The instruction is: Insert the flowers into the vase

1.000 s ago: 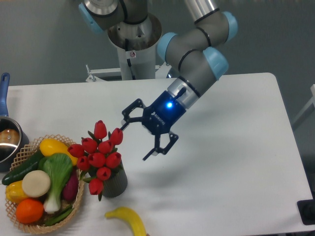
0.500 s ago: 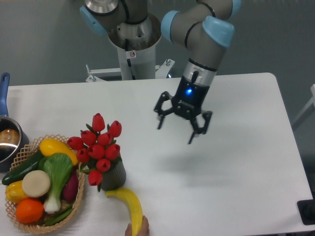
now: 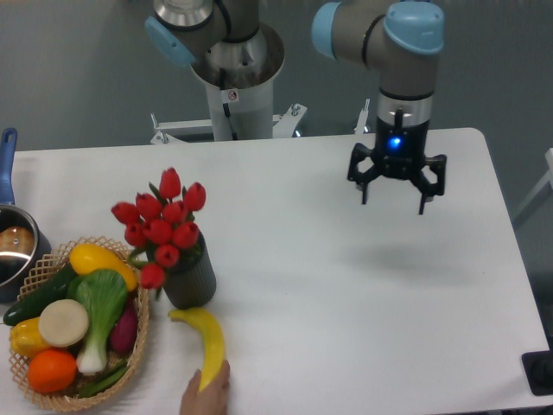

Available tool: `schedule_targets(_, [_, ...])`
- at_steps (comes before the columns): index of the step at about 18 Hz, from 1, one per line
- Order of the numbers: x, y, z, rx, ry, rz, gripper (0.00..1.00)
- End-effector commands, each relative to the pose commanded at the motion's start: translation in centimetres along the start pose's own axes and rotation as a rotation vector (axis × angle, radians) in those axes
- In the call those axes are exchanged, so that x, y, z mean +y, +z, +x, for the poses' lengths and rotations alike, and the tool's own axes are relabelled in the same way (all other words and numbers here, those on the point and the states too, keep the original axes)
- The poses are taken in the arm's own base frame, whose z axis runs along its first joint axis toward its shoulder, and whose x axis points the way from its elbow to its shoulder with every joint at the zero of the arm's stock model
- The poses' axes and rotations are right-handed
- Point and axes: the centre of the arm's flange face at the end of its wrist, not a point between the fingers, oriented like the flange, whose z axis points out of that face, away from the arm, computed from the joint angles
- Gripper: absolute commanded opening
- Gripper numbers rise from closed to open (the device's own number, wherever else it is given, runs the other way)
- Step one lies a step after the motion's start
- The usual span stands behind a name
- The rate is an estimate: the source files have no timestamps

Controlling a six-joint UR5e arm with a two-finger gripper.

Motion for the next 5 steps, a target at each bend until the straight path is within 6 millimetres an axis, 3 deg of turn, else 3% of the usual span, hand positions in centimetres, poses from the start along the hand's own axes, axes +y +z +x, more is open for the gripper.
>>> schedule_targets(5, [4.6, 0.3, -2.0, 0.002, 0.042, -0.037, 1.0])
